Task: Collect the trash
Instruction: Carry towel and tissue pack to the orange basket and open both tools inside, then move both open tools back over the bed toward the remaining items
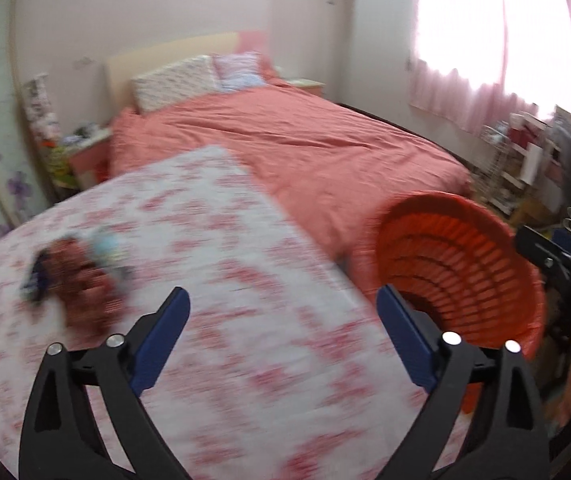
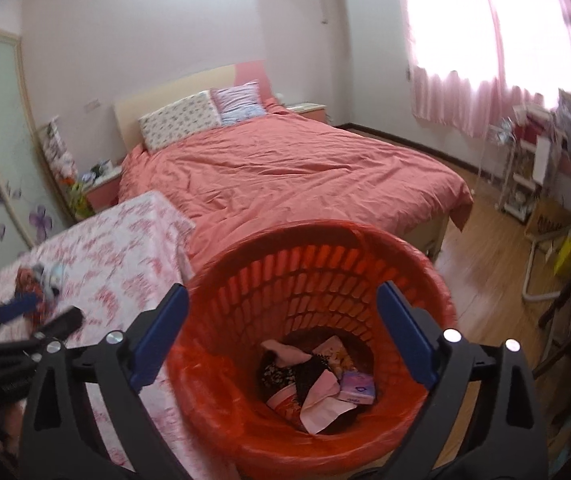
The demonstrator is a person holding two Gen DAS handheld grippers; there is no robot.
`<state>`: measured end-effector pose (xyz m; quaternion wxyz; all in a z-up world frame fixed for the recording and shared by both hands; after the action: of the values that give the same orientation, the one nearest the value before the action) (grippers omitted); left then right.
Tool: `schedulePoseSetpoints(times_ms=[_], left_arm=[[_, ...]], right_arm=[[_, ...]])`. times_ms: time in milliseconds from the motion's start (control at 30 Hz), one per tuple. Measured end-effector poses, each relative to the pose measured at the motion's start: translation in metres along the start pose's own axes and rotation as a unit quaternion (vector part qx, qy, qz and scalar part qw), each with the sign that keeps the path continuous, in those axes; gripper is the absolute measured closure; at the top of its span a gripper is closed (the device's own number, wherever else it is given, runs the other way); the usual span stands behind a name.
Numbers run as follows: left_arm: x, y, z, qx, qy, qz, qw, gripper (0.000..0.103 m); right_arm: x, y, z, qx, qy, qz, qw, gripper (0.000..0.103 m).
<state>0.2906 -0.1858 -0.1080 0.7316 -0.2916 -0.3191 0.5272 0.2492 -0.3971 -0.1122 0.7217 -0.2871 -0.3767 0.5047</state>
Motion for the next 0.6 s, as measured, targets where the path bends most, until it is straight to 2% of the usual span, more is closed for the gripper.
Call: schedulePoseSetpoints(times_ms=[133,300,600], left_arm=[[0.061,0.017,0.0,0.009,-0.056,0.03,0.9979,0.005],[0.145,0.04,-0.002,0.027,-0.129,0.074,0.9885,0.002],[0.259,0.078,-0.005,0.062,-0.214,0.138,0.965,0.002]], right_arm=[[0.046,0.007,-0.01,0.017,-0.022,0.029,0.999,0.008],[0.119,0.025,-0.031,0.048,-0.069,0.058,0.995,0.009],[0.234,0.051,-0.081,0.106,-0.147,0.067,0.981,0.038]])
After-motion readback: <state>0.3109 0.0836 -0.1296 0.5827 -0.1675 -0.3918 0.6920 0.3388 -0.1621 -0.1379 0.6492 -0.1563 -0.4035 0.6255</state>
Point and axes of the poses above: each gripper's, at about its wrist camera, not at the fingertips, and z roughly against the way its jaws point, x to its left, y to its underside, the point moved 10 cm from there along -z, roughly the way its jaws point, and after that the axes turned 12 degrees about -y, right-handed, at the moved point
